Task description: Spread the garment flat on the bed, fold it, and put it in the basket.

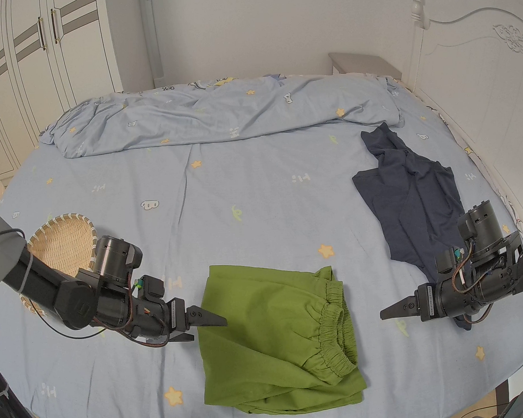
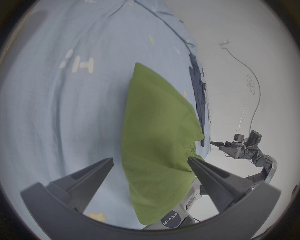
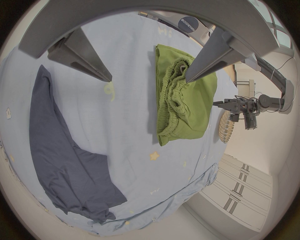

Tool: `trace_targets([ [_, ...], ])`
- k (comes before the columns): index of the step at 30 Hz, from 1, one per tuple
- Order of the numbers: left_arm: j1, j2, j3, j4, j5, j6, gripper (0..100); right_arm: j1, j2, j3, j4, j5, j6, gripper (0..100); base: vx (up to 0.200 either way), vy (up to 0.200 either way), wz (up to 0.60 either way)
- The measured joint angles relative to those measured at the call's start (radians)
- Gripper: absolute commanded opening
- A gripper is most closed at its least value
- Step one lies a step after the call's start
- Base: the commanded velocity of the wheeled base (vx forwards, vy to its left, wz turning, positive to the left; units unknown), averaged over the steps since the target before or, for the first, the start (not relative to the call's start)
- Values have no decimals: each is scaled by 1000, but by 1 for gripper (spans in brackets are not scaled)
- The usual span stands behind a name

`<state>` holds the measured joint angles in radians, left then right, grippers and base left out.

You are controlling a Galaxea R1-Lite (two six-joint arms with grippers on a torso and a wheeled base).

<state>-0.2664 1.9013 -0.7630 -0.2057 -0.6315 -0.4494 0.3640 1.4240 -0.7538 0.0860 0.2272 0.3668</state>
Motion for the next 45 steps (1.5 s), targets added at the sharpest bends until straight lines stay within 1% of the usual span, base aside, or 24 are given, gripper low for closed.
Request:
trace_targets([
  [10, -70, 113, -5, -108, 5, -31, 100, 4, -3, 6, -1, 0, 0, 100, 0, 0, 0],
  [16, -116, 144, -5, -189, 10, -147, 100, 5, -3, 7, -1, 0, 0, 100, 0, 0, 0],
  [18, -143, 152, -4, -223, 23, -184, 100, 5, -3, 8, -2, 0, 0, 100, 0, 0, 0],
  [20, -171, 161, -4, -259, 52, -206, 100, 5, -3, 9, -1, 0, 0, 100, 0, 0, 0],
  [21, -183, 167, -4, -278, 71, -215, 0, 5, -3, 9, -2, 0, 0, 100, 0, 0, 0],
  [22, -195, 175, -4, -301, 93, -228, 0, 5, -3, 9, -2, 0, 0, 100, 0, 0, 0],
  [26, -212, 188, -1, -320, 113, -244, 0, 5, -3, 10, -2, 0, -1, 100, 0, 0, 0],
  [31, -219, 171, 13, -320, 112, -246, 0, 5, -3, 10, -1, 0, -1, 100, 0, 0, 0],
  [35, -211, 108, 44, -320, 108, -235, 0, 5, -3, 10, -1, 0, -2, 100, 0, 0, 0],
  [37, -196, 67, 63, -317, 107, -219, 0, 5, -3, 10, -2, 0, -2, 100, 0, 0, 0],
  [40, -154, 5, 84, -299, 106, -183, 0, 5, -3, 10, -1, -1, -2, 100, 0, 0, 0],
  [43, -103, -46, 85, -220, 106, -148, 0, 5, -3, 10, -1, 0, -2, 100, 0, 0, 0],
  [45, -73, -74, 64, -125, 106, -131, 0, 5, -4, 10, -2, 0, -2, 100, 0, 0, 0],
])
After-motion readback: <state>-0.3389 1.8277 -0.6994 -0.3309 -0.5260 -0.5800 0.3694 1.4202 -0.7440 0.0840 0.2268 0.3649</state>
